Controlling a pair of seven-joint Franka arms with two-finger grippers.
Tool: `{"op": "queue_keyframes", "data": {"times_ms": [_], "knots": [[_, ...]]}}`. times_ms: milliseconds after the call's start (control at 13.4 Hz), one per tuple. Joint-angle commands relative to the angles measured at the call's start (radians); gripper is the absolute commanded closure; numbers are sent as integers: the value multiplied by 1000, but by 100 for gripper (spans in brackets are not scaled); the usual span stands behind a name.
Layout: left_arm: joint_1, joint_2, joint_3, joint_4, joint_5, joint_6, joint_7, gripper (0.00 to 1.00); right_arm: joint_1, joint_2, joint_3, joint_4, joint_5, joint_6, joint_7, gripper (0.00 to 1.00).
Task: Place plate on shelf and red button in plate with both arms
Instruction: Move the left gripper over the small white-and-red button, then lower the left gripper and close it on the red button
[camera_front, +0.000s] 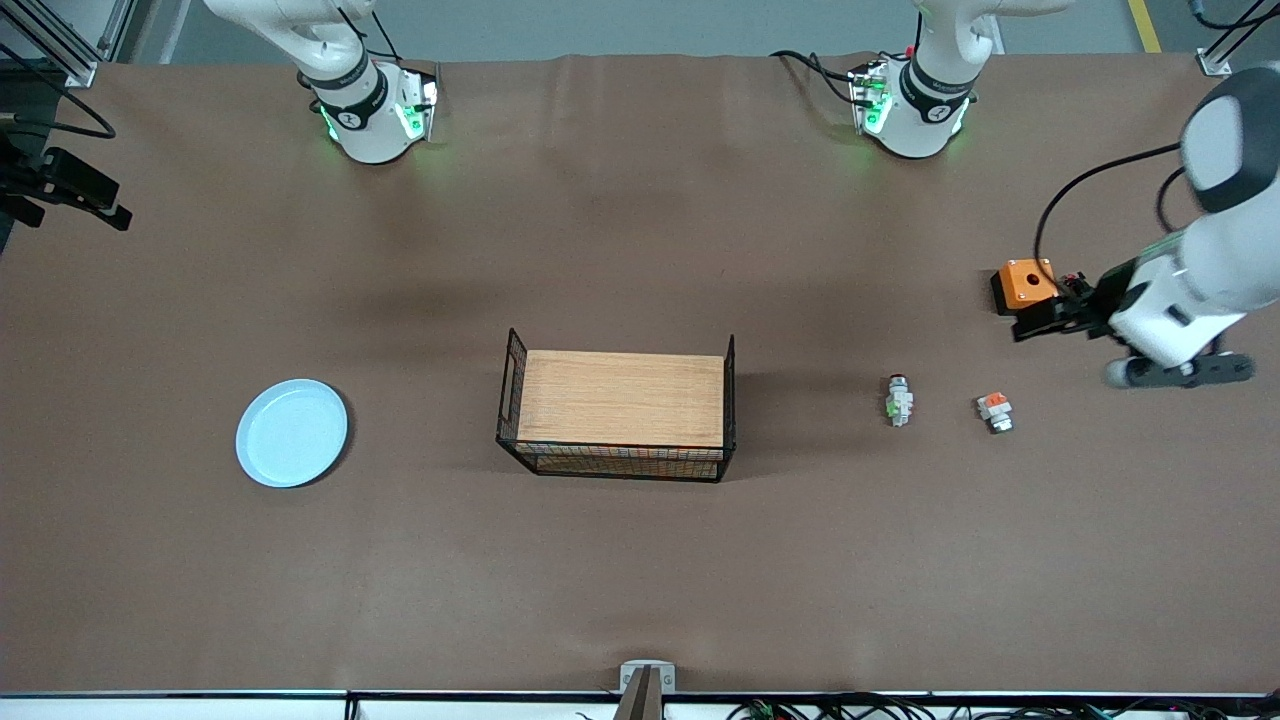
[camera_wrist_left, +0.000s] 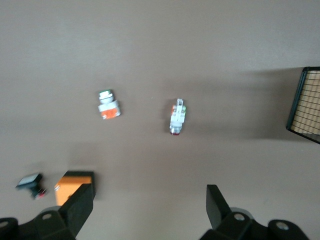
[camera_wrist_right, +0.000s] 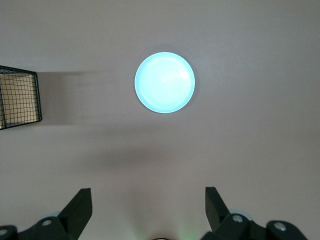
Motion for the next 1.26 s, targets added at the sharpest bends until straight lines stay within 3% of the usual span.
{"op": "queue_keyframes", "data": {"times_ms": [0, 670, 967, 1190], "knots": [[-5, 20, -28, -90, -15, 113, 0, 0, -7, -20, 1, -11, 12, 4, -10, 0], [-67, 304, -42, -100, -4, 397, 3, 0, -7, -20, 0, -11, 24, 10, -11, 0], [-74, 358, -42, -155, -3, 535, 16, 0, -9, -20, -1, -11, 22, 9, -11, 0], [-87, 378, -41, -165, -1, 548, 17, 0, -7, -20, 1, -11, 22, 7, -11, 0]]}}
